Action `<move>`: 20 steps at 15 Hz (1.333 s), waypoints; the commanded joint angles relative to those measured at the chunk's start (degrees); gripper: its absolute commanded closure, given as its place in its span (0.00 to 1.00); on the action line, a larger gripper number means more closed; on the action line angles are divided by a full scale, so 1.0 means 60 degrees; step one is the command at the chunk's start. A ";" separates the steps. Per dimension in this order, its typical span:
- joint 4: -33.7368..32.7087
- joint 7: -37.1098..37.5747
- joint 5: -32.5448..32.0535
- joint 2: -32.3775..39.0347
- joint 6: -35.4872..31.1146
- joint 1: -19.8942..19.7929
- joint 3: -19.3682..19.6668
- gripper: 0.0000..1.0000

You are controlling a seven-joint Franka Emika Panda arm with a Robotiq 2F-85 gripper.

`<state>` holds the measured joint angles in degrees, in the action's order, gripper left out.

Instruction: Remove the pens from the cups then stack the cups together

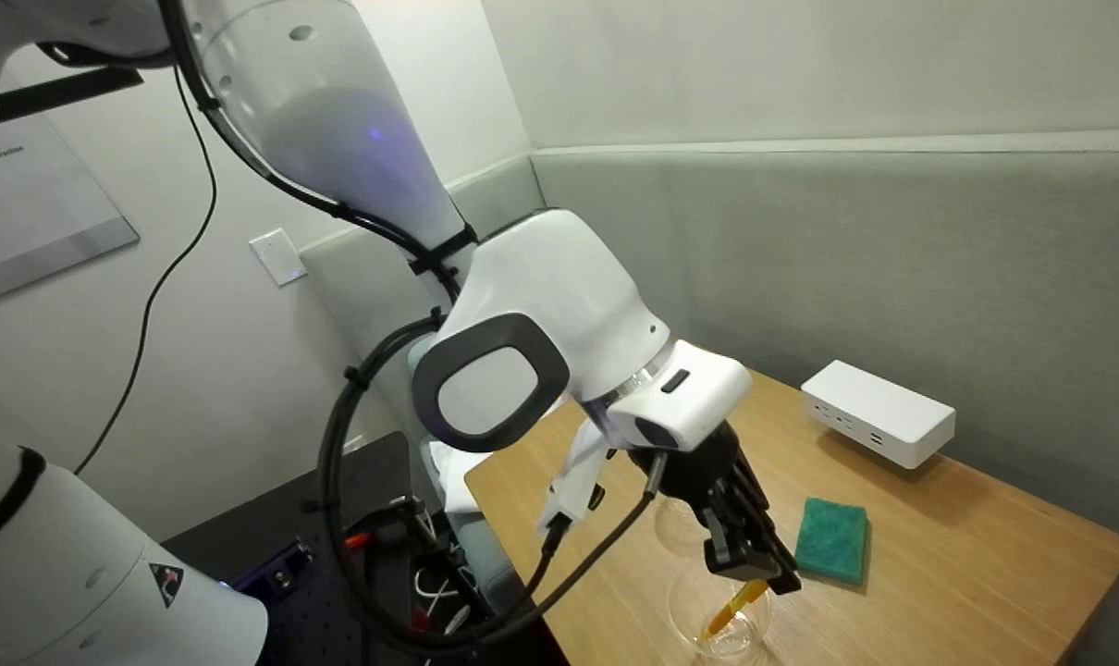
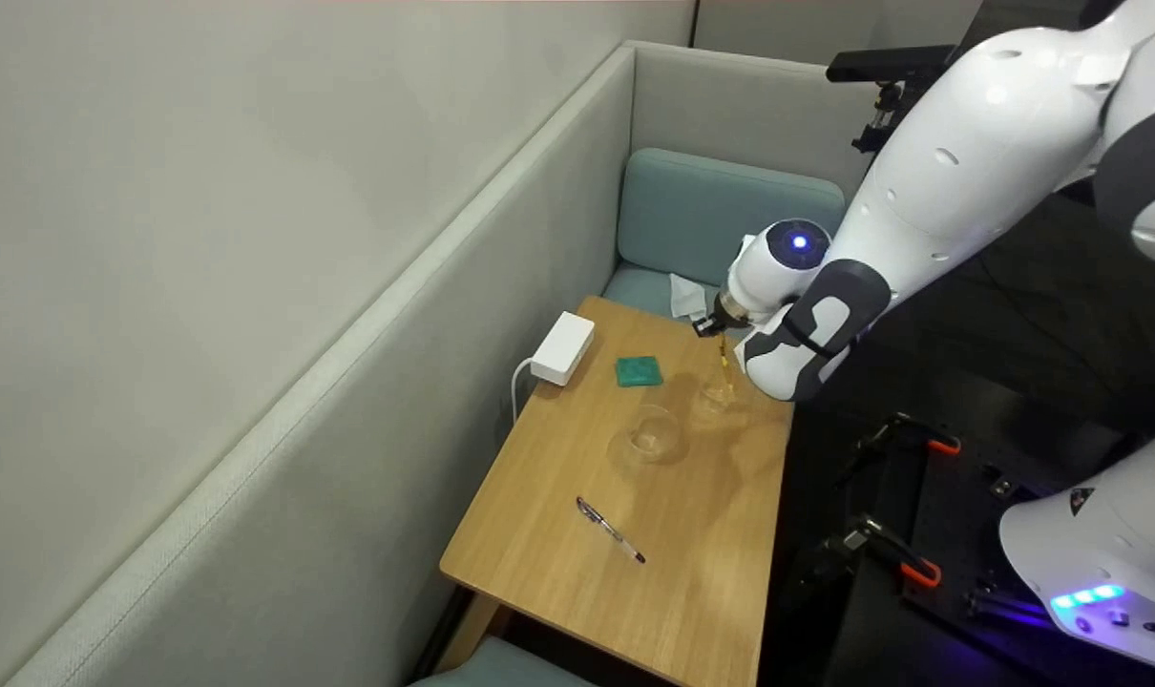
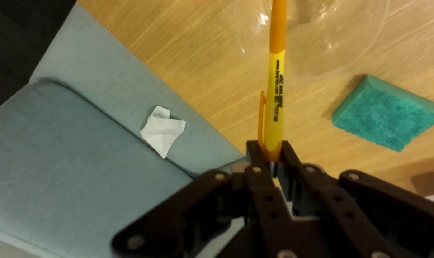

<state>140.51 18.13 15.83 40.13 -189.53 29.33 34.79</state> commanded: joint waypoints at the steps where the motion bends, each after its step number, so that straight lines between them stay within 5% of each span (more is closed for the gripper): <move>1: 0.0950 -0.0241 0.1073 -0.0667 -0.1243 0.1222 0.0865 0.96; 6: 0.0738 -0.0211 0.2629 -0.1667 -0.1516 0.0998 0.0576 0.96; 10: 0.0071 0.0804 0.1916 -0.2325 -0.0900 -0.0020 -0.0041 0.96; 12: -0.0336 0.1119 0.1303 -0.2836 -0.0428 -0.1181 -0.1076 0.96; 15: -0.0985 0.1253 0.0763 -0.3342 0.0441 -0.3510 -0.3455 0.96; 16: -0.1219 0.1016 0.1112 -0.2914 0.1070 -0.2946 -0.2815 0.96; 17: -0.0988 0.1013 0.1157 -0.2915 0.0277 -0.2850 -0.2830 0.85; 20: -0.1153 0.0990 0.1155 -0.2904 0.0842 -0.2982 -0.2824 0.85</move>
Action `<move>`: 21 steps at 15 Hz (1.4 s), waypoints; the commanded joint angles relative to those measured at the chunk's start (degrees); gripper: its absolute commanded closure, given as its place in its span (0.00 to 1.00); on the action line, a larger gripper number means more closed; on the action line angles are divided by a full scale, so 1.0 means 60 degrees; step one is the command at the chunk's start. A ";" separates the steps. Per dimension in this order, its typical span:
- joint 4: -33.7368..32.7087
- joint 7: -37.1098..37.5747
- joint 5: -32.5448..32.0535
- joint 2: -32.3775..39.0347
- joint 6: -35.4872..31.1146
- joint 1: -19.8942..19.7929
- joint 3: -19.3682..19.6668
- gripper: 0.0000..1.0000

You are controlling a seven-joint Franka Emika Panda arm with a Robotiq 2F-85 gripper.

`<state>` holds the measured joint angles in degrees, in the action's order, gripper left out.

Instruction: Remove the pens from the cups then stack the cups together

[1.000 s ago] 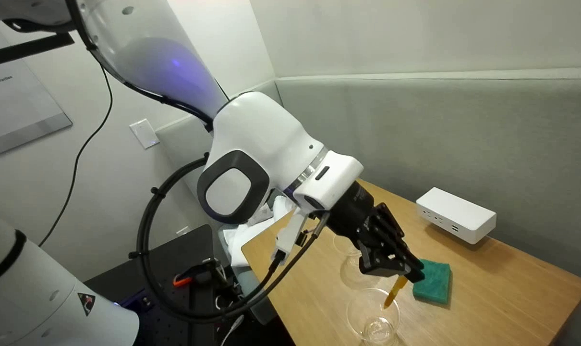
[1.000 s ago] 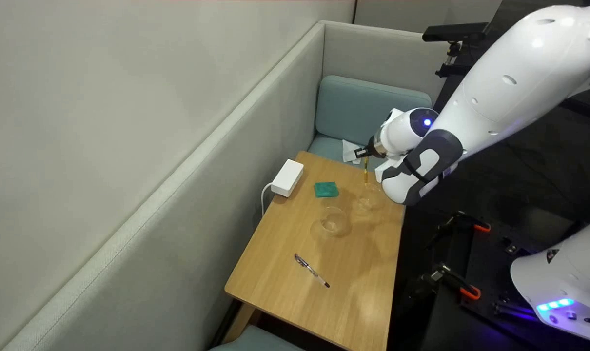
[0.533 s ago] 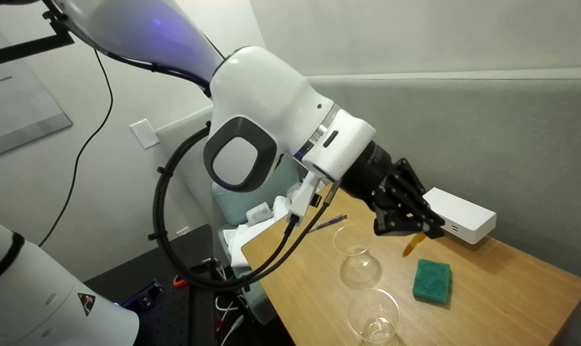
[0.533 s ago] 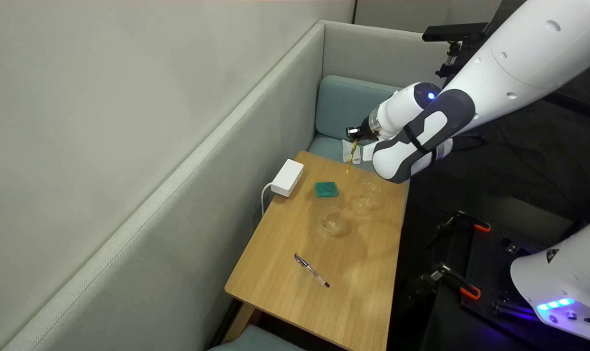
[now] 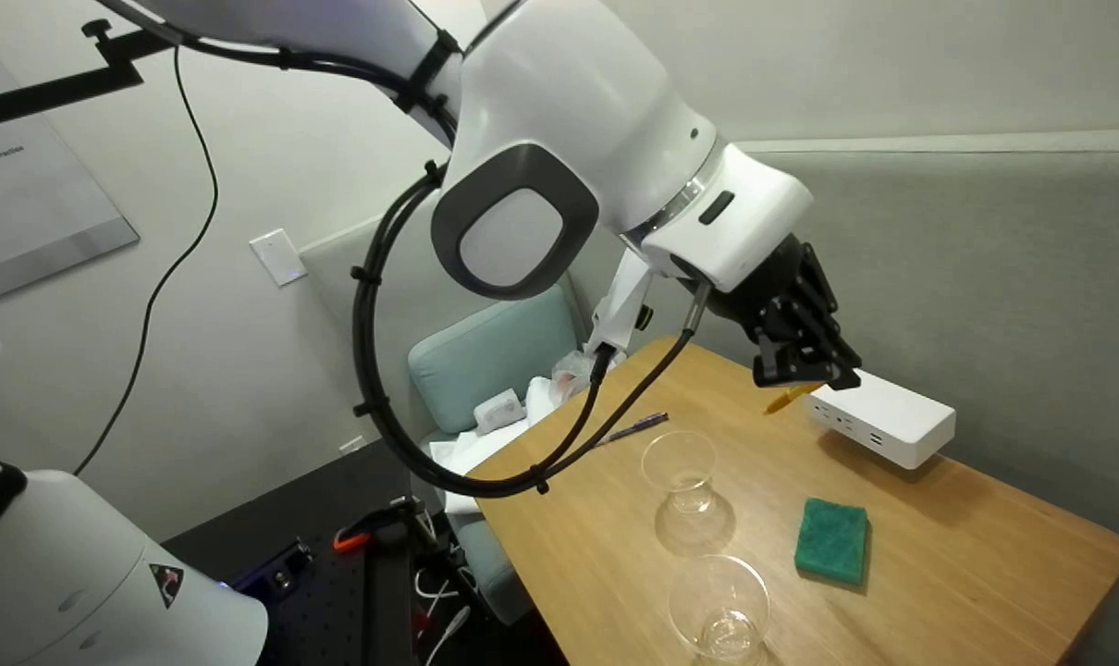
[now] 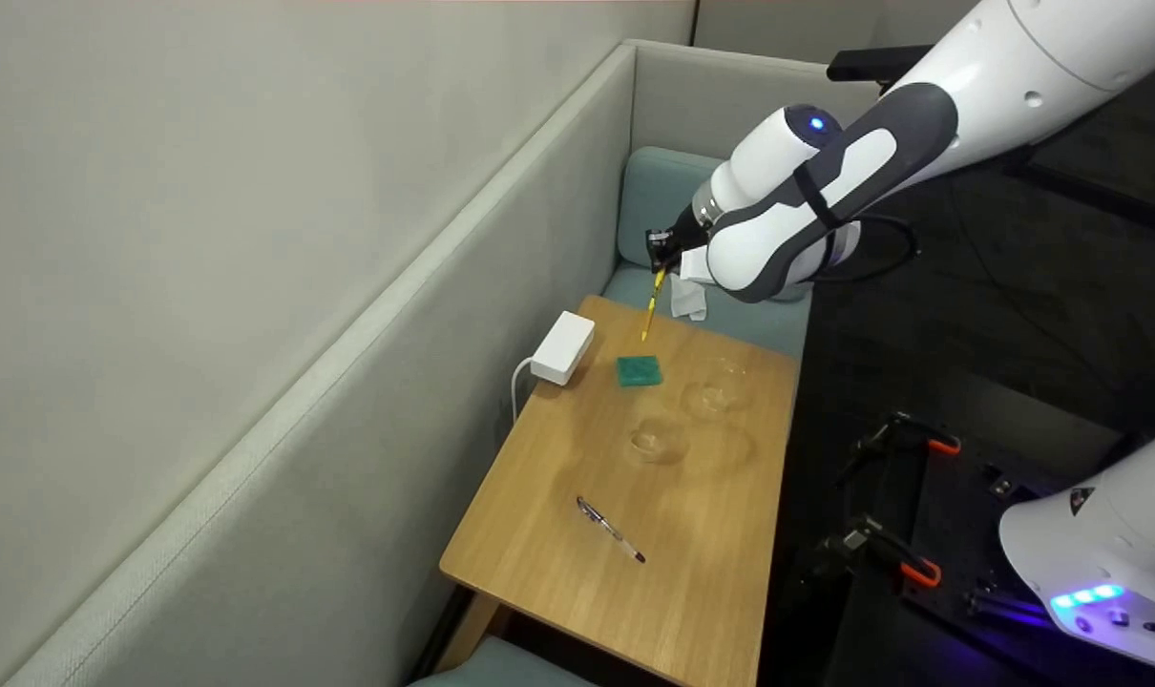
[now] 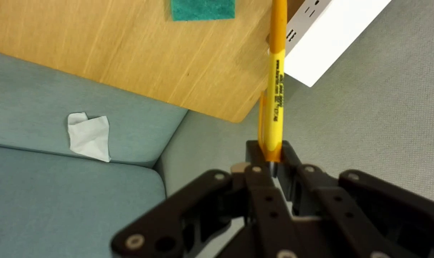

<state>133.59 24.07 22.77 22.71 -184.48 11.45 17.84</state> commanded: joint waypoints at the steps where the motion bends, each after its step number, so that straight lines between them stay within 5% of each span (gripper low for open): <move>1: 0.0000 0.0000 0.0000 0.0026 0.0000 0.0012 -0.0007 0.96; 4: -0.0433 0.0021 0.0242 -0.0173 0.0511 -0.1370 -0.1629 0.96; 8: -0.1661 -0.0348 0.1136 0.0234 0.1704 -0.4028 -0.4556 0.96; 11: -0.2498 -0.0770 0.2110 0.0742 0.2962 -0.5315 -0.5751 0.96; 14: -0.3046 -0.0849 0.2456 0.1267 0.3782 -0.5895 -0.6062 0.96; 21: -0.4514 -0.0886 0.3823 0.2383 0.5331 -0.4594 -0.4252 0.96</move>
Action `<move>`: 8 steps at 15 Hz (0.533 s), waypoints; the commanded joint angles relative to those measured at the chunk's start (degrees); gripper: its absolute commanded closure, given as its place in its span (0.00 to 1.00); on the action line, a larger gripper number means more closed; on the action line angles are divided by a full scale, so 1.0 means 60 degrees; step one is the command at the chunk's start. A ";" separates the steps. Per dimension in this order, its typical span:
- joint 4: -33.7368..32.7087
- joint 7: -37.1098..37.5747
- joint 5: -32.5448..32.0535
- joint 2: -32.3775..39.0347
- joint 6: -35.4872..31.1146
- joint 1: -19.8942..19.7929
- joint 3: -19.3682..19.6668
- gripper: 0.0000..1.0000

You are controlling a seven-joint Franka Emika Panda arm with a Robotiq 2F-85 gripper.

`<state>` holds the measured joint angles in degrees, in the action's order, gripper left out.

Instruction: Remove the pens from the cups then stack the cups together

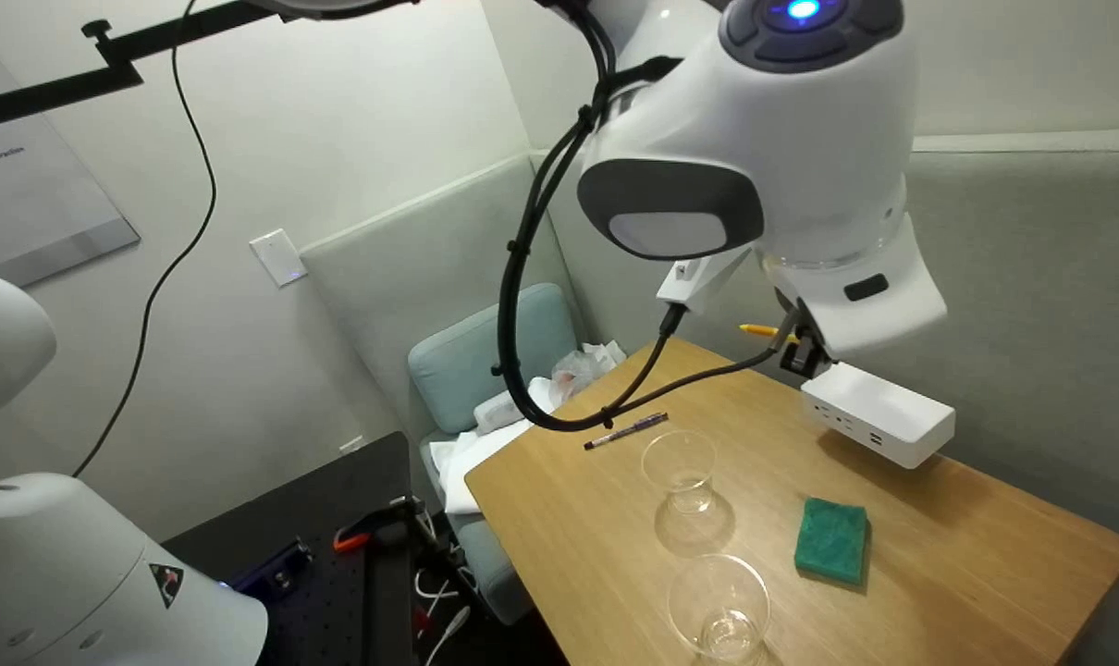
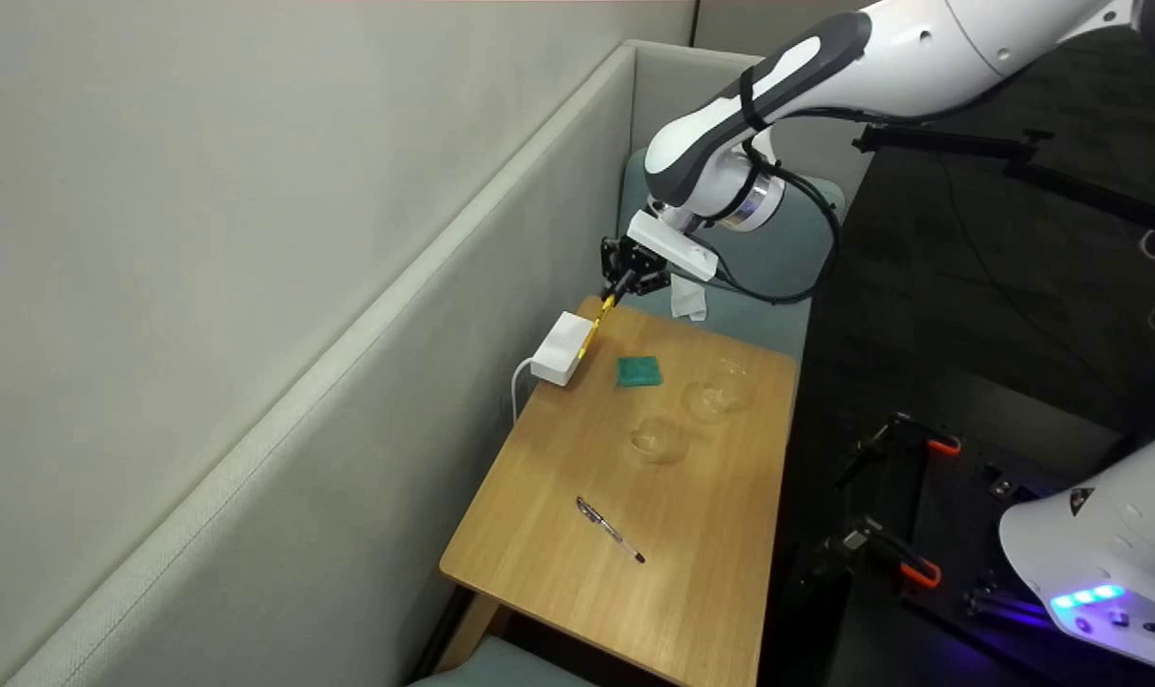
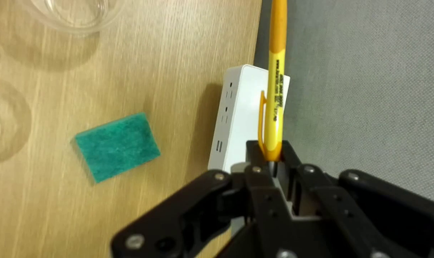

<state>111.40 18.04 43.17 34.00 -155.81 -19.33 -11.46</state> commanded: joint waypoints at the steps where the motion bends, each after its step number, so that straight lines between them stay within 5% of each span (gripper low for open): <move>1: -0.1048 0.0269 0.0401 0.0694 0.0594 0.0719 0.0872 0.96; 8: -0.2504 0.1535 0.0278 0.2021 0.0691 0.1541 0.1842 0.96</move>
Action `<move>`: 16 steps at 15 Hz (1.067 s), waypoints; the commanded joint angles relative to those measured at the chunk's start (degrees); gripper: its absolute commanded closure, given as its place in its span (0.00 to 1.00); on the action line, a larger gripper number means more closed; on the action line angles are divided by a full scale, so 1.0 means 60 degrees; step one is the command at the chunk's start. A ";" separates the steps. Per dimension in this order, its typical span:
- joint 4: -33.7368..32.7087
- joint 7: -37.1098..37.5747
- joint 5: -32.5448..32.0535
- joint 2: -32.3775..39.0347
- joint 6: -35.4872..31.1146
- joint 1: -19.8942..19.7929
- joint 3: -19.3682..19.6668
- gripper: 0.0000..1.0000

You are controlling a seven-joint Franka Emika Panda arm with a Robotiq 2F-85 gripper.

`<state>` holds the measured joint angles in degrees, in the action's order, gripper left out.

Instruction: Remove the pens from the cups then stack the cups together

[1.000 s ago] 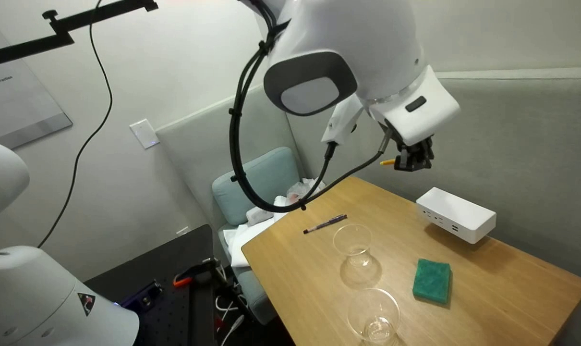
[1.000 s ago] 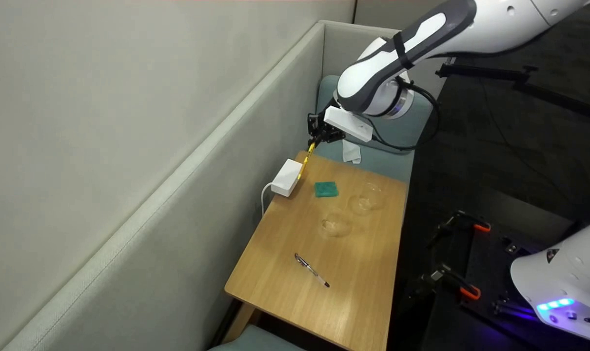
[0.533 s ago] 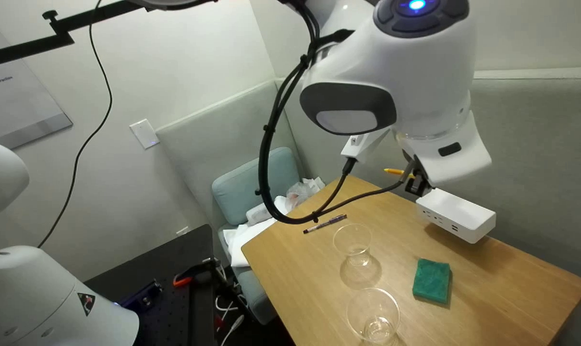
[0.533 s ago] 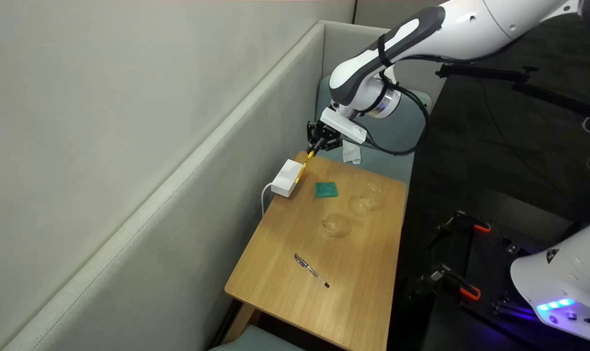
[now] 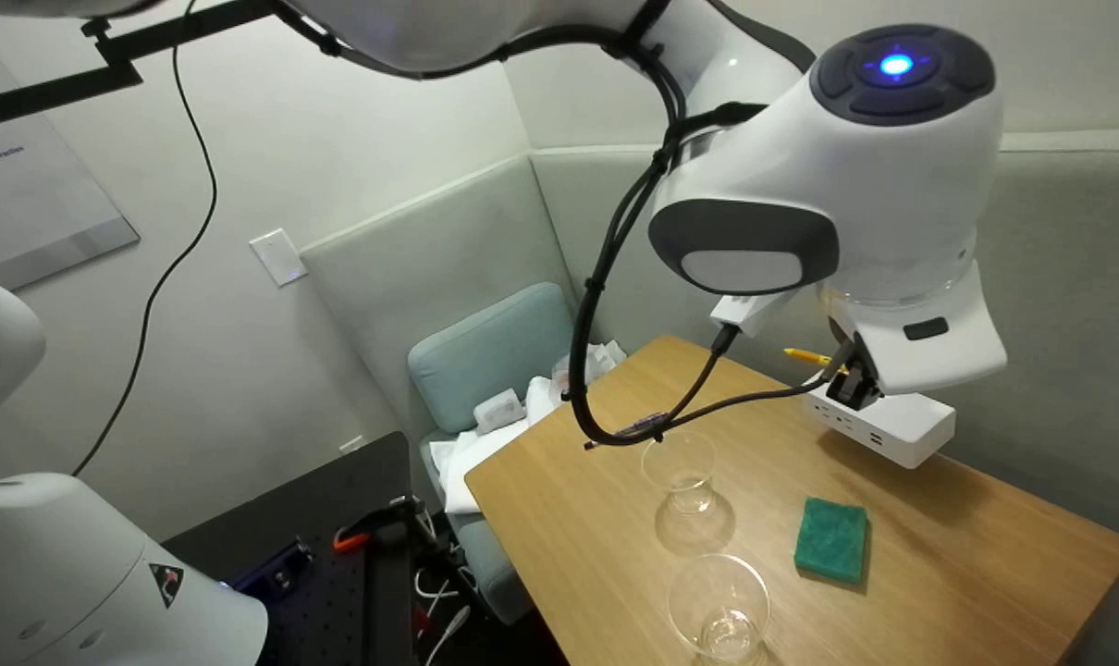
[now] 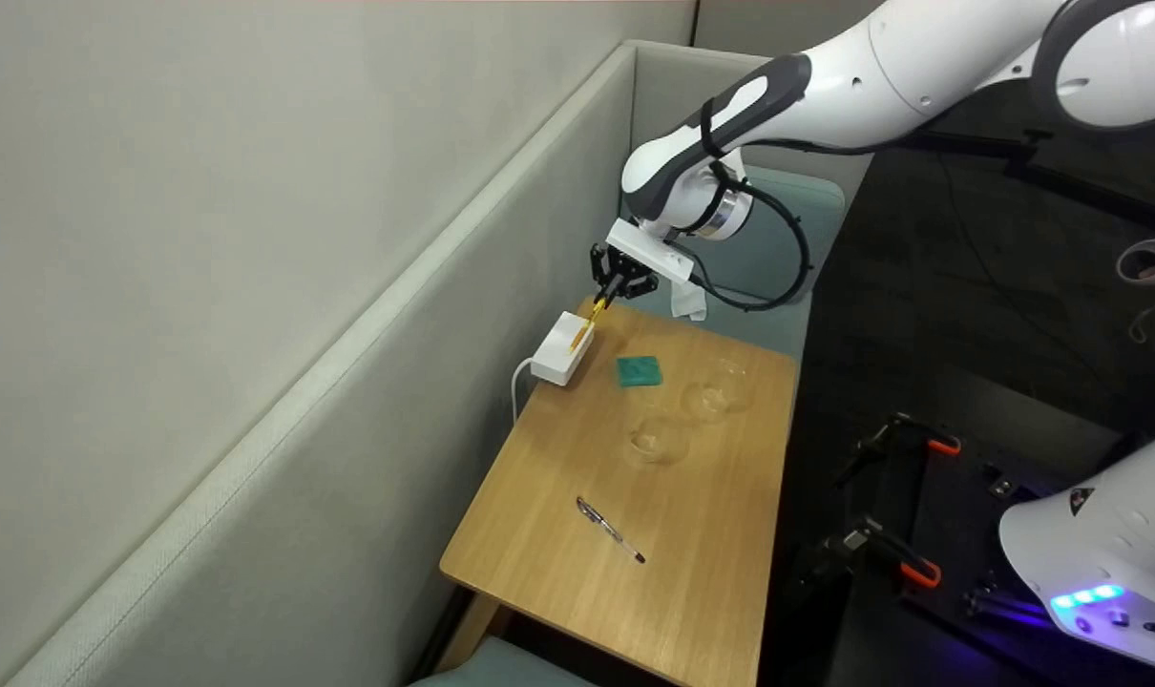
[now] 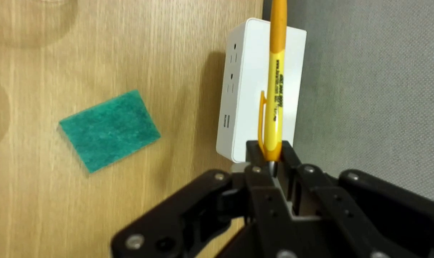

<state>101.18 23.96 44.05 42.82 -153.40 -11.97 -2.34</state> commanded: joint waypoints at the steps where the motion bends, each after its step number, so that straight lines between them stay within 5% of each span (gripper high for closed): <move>1: -0.0985 0.0677 0.0155 0.0718 0.0299 0.0352 0.0343 0.96; 16: -0.2575 0.0703 0.0087 0.2293 0.0167 0.0423 0.0209 0.96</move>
<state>88.09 27.25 44.05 55.20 -153.40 -10.18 -1.73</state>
